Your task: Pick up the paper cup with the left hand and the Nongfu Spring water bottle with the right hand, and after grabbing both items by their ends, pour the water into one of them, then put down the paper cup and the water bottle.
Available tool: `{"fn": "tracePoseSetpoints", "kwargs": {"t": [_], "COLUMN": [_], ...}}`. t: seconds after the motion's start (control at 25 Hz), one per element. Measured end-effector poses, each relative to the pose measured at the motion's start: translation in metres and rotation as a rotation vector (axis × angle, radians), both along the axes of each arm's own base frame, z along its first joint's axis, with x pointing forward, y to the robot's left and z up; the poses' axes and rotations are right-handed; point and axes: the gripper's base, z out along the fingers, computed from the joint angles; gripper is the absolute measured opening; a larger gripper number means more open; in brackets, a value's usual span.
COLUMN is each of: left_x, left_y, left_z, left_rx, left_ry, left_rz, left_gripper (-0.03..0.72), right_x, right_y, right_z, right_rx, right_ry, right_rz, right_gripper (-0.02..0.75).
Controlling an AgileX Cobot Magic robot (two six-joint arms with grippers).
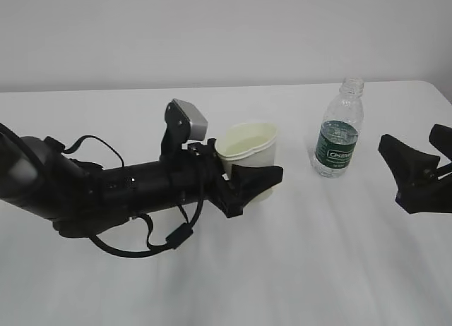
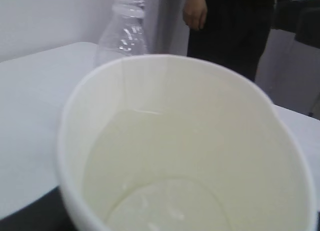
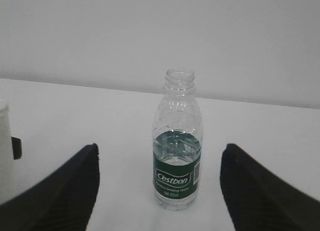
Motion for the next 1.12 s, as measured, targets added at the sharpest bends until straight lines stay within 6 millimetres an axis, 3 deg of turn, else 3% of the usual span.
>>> {"fn": "tracePoseSetpoints", "kwargs": {"t": [0.72,1.12], "left_x": [0.028,0.036], "left_y": [0.098,0.128], "left_z": [0.027,0.033], "left_rx": [-0.013,0.005], "left_ry": [-0.005,-0.046], "left_rz": [0.285,0.363], "left_gripper": [0.453,0.452], "right_x": [0.0,0.0], "right_y": [-0.001,-0.001], "right_z": [-0.001,-0.001], "right_rx": [0.004,0.006], "right_ry": [0.011,0.014], "right_rz": [-0.013,-0.013], "right_gripper": [0.574,0.575]}}
